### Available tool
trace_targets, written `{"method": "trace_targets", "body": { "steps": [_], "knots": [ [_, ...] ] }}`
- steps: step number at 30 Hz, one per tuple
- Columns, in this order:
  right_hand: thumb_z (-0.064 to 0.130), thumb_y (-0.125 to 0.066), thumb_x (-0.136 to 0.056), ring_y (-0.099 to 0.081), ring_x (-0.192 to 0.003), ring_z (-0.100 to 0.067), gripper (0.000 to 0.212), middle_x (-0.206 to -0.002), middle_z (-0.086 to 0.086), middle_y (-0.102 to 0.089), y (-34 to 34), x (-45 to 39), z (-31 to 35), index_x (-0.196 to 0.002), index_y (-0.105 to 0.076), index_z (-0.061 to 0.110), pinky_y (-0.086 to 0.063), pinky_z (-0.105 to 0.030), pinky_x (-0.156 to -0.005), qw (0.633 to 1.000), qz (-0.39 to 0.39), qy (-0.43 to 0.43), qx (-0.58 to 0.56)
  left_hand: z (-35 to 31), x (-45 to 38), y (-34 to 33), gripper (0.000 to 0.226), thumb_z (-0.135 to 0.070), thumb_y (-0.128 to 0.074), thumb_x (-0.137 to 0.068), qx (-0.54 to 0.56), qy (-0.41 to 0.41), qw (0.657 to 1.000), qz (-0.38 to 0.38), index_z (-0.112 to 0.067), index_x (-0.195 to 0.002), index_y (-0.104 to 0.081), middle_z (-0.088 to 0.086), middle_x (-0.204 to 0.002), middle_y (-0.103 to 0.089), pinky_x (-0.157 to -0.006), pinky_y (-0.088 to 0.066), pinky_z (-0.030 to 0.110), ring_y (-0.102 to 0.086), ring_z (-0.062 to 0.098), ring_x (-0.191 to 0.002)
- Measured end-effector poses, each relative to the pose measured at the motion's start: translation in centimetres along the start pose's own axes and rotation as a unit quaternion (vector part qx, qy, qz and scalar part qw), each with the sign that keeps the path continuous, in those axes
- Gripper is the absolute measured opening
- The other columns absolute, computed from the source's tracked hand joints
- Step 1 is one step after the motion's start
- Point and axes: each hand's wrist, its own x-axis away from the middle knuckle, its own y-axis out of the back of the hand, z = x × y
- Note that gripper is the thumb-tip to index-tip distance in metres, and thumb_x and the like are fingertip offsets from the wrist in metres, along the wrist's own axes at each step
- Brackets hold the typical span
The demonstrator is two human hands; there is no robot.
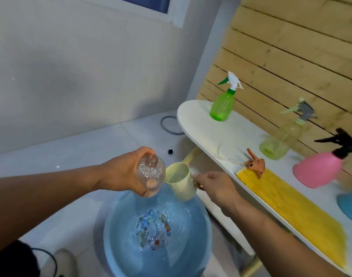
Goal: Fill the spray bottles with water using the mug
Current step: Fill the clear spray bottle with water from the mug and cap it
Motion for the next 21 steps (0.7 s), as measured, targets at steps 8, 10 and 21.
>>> {"method": "trace_targets", "body": {
  "steps": [8,10,21],
  "knots": [
    [0.045,-0.074,-0.088,-0.049,-0.056,0.002,0.037,-0.067,-0.005,-0.06,4.8,3.4,6.4,-0.078,-0.074,0.009,-0.033,-0.004,-0.05,0.994,-0.071,0.079,0.028,-0.9,-0.2,-0.7,0.093,-0.045,-0.098,-0.049,-0.01,0.014,1.0,0.011,-0.048,-0.125,-0.044,-0.023,-0.117,-0.062,-0.095,-0.056,0.034,-0.063,0.0,-0.107],
    [0.044,-0.073,-0.089,-0.048,-0.053,0.009,0.037,-0.07,-0.004,-0.06,5.4,4.0,7.3,-0.081,-0.074,0.008,-0.028,0.006,-0.051,0.991,-0.08,0.093,0.044,-1.2,-0.4,-1.0,0.094,-0.046,-0.099,-0.05,-0.012,0.015,1.0,0.012,-0.048,-0.127,-0.044,-0.022,-0.117,-0.062,-0.095,-0.056,0.035,-0.063,0.002,-0.108],
    [0.048,-0.07,-0.088,-0.054,-0.066,-0.007,0.035,-0.067,0.006,-0.061,5.5,5.0,9.1,-0.077,-0.068,0.015,-0.026,0.007,-0.061,0.975,-0.123,0.143,0.116,-1.9,-1.3,-1.9,0.1,-0.061,-0.093,-0.046,-0.042,0.027,0.999,0.019,-0.055,-0.129,-0.039,-0.023,-0.12,-0.062,-0.095,-0.057,0.039,-0.064,0.005,-0.109]
  ]
}}
